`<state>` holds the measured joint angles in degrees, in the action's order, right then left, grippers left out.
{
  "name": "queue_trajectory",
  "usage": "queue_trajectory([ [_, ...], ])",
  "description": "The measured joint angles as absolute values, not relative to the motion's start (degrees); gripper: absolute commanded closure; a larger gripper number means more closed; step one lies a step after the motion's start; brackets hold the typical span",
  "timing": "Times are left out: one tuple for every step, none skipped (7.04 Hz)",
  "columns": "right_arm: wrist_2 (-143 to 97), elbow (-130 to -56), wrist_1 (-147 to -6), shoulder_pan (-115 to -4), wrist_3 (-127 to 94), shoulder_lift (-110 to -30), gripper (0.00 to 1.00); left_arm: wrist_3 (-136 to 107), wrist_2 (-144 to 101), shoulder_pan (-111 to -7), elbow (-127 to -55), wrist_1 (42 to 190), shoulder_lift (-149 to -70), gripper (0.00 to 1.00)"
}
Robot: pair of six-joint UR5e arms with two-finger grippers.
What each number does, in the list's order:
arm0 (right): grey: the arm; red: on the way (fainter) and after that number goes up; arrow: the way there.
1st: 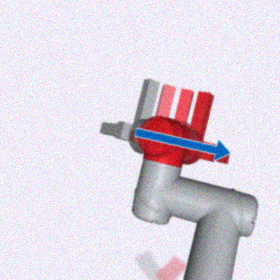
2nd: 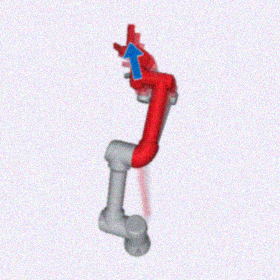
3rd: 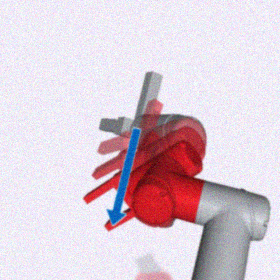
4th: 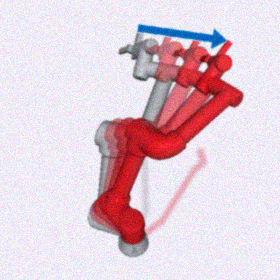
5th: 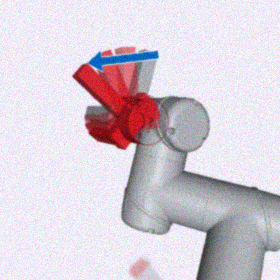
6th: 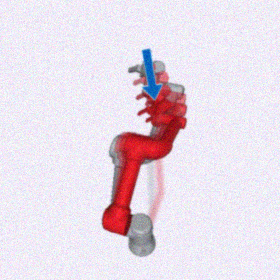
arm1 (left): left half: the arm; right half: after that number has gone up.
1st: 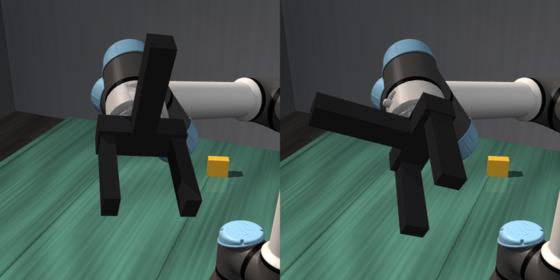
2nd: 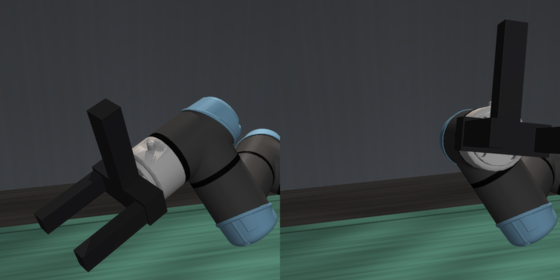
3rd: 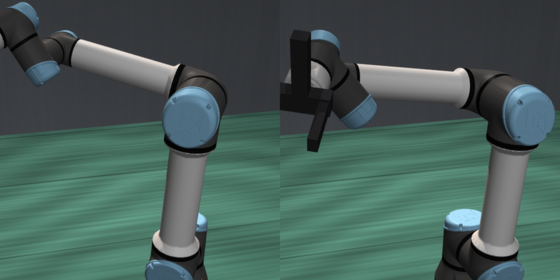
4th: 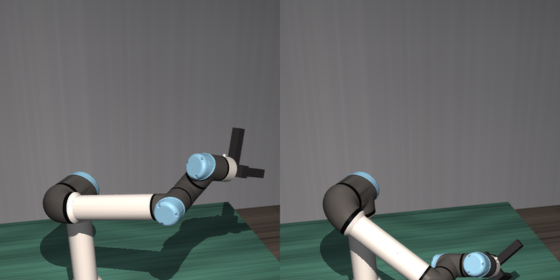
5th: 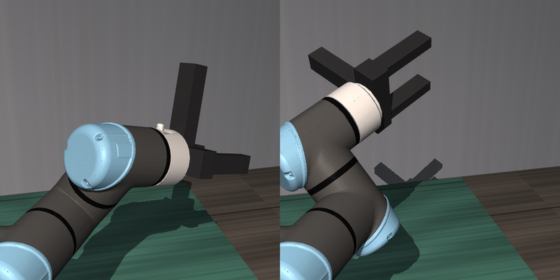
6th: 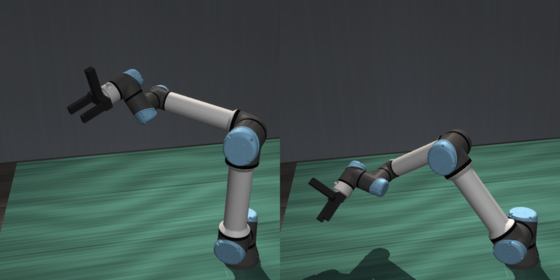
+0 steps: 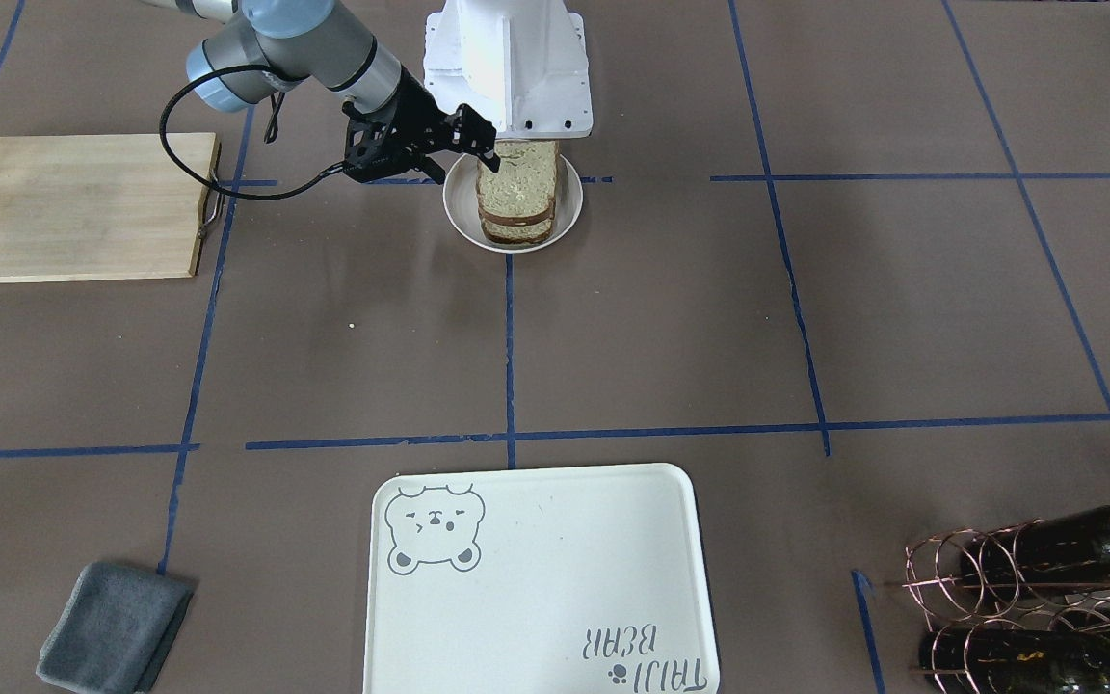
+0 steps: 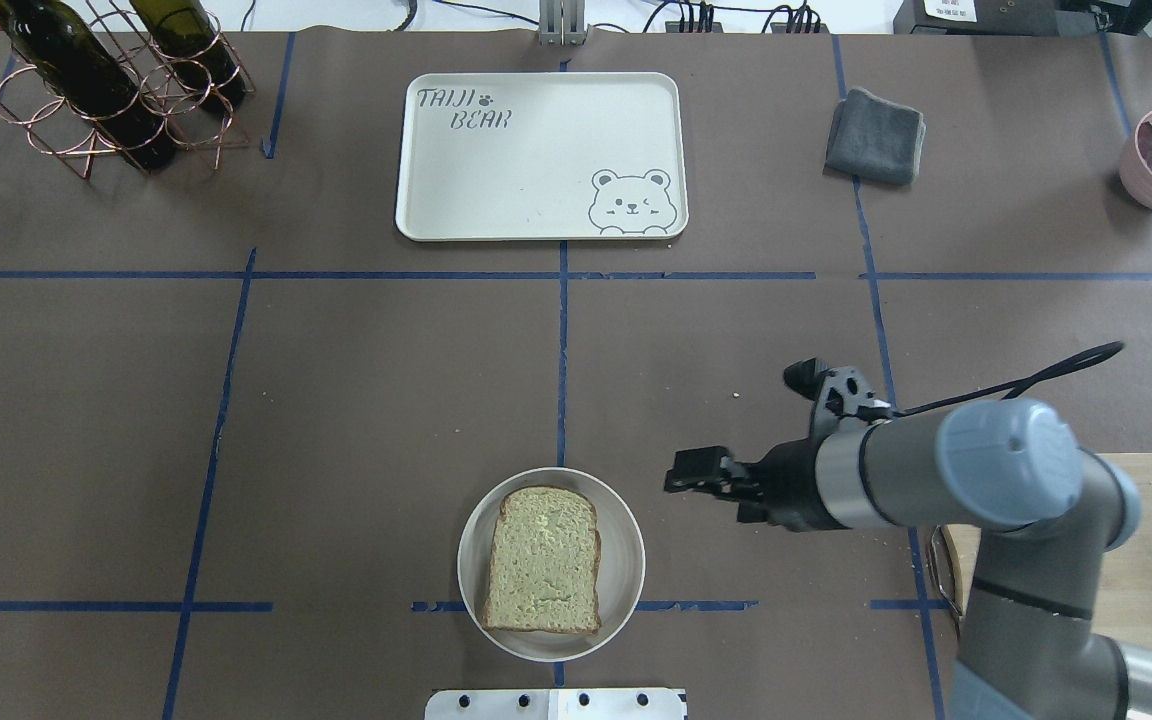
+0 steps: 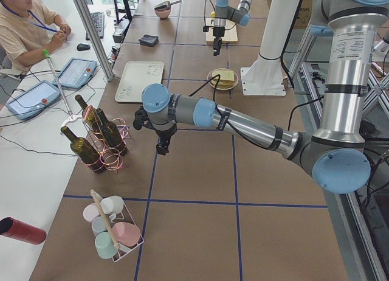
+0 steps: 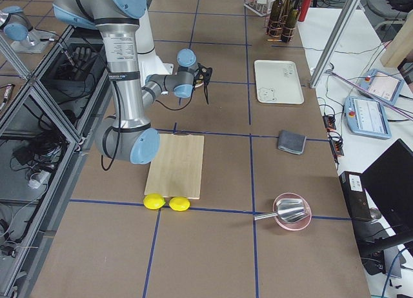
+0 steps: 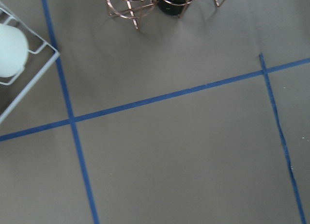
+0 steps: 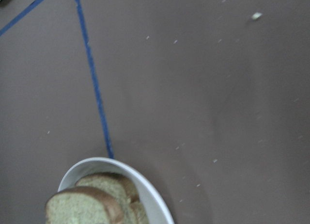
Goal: Make sandwich and place on tray
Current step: 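Open the right gripper and withdraw it while the left arm reaches toward the plate, then grasp the rim of the white plate with the left gripper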
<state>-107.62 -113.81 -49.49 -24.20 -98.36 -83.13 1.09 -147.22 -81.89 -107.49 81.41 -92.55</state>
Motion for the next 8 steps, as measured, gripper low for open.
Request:
queue_trajectory([
  [-110.67, -115.27, -49.41, -28.69, -98.09, -87.05, 0.0, -5.74, -147.51, -77.34, -108.01, 86.19, -92.55, 0.02],
  [-113.27, -115.93, -49.35, -32.21, -97.87, -89.49, 0.0, -15.15, -147.5, -71.77, -108.24, 93.52, -92.5, 0.02],
  [-114.66, -116.17, -49.32, -34.34, -97.78, -90.88, 0.0, -27.75, -147.21, -65.39, -108.28, 103.35, -92.48, 0.06],
  [-115.26, -116.22, -49.29, -35.54, -97.7, -91.7, 0.0, -42.12, -145.24, -58.61, -108.24, 114.37, -92.48, 0.06],
  [-115.53, -116.19, -49.22, -36.34, -97.52, -92.49, 0.0, -57.22, -139.49, -50.54, -108.28, 124.94, -92.62, 0.06],
  [-115.67, -116.12, -49.19, -36.83, -97.27, -93.0, 0.0, -69.65, -130.93, -42.04, -108.85, 132.17, -92.85, 0.09],
  [-115.7, -116.06, -49.2, -37.1, -97.05, -93.28, 0.0, -78.08, -121.87, -34.24, -109.85, 135.5, -93.44, 0.1],
  [-115.62, -115.95, -49.21, -37.27, -96.8, -93.43, 0.0, -83.36, -115.02, -28.57, -110.34, 136.66, -94.58, 0.14],
])
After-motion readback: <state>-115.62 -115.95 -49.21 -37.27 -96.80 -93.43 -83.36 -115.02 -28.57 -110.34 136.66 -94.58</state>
